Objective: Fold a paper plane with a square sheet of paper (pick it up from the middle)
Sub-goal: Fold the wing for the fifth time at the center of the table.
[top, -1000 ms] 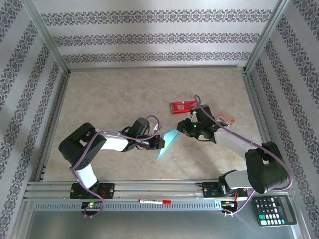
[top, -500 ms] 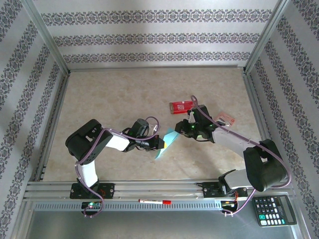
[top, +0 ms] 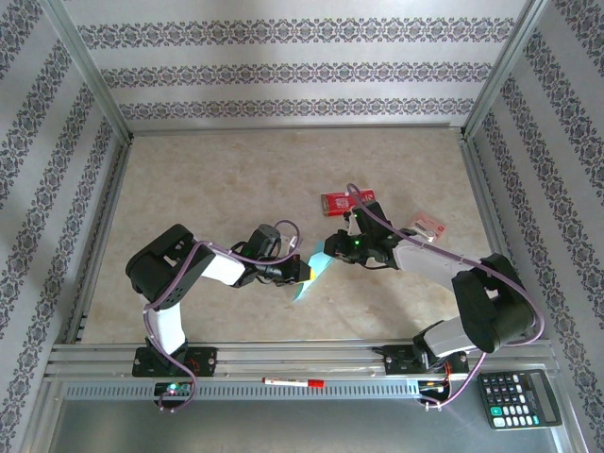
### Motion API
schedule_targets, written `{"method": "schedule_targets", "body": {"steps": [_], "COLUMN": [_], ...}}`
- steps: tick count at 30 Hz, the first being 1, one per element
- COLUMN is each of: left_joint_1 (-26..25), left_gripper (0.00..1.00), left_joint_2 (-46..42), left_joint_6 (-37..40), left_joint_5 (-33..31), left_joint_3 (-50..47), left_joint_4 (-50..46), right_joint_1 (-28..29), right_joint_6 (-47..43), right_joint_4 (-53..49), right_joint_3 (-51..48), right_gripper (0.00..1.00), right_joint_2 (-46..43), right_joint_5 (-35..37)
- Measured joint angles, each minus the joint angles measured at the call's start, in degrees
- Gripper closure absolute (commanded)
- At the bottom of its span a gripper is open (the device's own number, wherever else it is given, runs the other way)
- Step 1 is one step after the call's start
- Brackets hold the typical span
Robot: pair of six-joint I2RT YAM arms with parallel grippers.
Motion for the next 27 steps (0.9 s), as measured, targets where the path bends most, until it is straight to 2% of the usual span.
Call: {"method": "schedule_targets", "body": {"steps": [10, 27], "left_joint_1": [0.00, 0.02], "left_gripper": [1.00, 1.00], "left_joint_2": [0.00, 1.81], "left_joint_6": [-6.58, -13.27], "left_joint_5": [1.38, 1.49], "left_joint_3": [0.00, 0.00], "left_joint_4": [4.79, 8.94], "right_joint_1": [-0.02, -0.02], "right_joint_6": [-3.30, -4.72], "right_joint_4": [-2.08, -3.17], "right_joint_3": [2.43, 2.84], "right_gripper": [0.78, 0.79], "right_joint_2": [0.09, 1.22], "right_joint_5": [-1.86, -3.13]}}
